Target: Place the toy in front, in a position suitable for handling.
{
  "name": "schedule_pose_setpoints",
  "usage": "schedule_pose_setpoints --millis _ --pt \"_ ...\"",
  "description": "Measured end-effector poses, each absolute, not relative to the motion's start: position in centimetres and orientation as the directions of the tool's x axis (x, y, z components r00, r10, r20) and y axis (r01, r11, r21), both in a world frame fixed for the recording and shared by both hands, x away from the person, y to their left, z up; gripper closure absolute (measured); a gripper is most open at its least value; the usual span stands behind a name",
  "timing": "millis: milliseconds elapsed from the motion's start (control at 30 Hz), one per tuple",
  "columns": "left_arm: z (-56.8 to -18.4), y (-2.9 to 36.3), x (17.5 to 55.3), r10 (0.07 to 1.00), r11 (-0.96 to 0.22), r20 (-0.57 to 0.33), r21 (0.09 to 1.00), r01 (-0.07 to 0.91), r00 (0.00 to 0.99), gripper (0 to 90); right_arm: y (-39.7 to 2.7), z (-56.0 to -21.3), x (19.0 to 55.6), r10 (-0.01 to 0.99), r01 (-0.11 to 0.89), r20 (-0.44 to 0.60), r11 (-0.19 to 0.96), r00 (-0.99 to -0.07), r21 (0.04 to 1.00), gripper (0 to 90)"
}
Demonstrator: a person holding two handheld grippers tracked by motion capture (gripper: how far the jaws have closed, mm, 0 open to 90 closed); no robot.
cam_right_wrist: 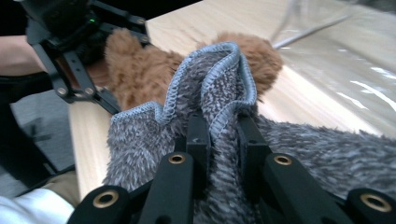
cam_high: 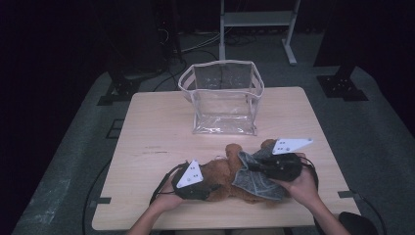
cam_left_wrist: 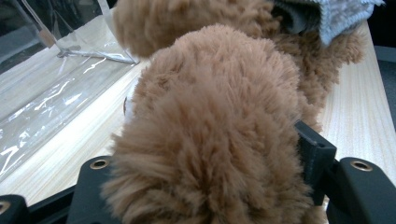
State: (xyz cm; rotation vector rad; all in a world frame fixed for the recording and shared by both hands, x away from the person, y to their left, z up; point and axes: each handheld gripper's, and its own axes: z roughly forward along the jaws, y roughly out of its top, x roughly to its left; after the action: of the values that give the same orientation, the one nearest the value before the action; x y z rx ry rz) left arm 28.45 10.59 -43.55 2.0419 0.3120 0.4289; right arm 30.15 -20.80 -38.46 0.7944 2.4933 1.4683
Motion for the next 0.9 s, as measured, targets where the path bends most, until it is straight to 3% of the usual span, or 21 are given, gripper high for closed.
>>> schedule_pose_setpoints --millis 233,433,667,800,900 --pt "-43.5 10.6 28.6 0.395 -0.476 0.162 0.878 0.051 0.904 36.2 -24.6 -38.6 31.2 0.614 0.380 0.101 0.343 -0.783 0.859 78.1" --pt "-43.5 10.5 28.7 0.404 -0.475 0.161 0.878 0.056 0.900 35.2 -24.5 -37.8 30.5 0.589 0.347 0.082 0.353 -0.804 0.869 78.2" --pt "-43.4 9.6 28.5 0.407 -0.483 0.179 0.875 0.045 0.896 35.8 -18.5 -35.0 29.1 0.451 0.251 0.056 0.385 -0.891 0.888 78.2" --pt "-43.5 9.2 28.1 0.396 -0.493 0.205 0.870 0.019 0.895 36.2 -15.2 -36.6 30.2 0.457 0.237 -0.017 0.491 -0.889 0.839 78.2" --pt "-43.6 9.3 28.3 0.400 -0.483 0.196 0.875 0.024 0.895 36.6 -15.1 -37.6 31.4 0.484 0.247 -0.042 0.518 -0.874 0.819 78.4"
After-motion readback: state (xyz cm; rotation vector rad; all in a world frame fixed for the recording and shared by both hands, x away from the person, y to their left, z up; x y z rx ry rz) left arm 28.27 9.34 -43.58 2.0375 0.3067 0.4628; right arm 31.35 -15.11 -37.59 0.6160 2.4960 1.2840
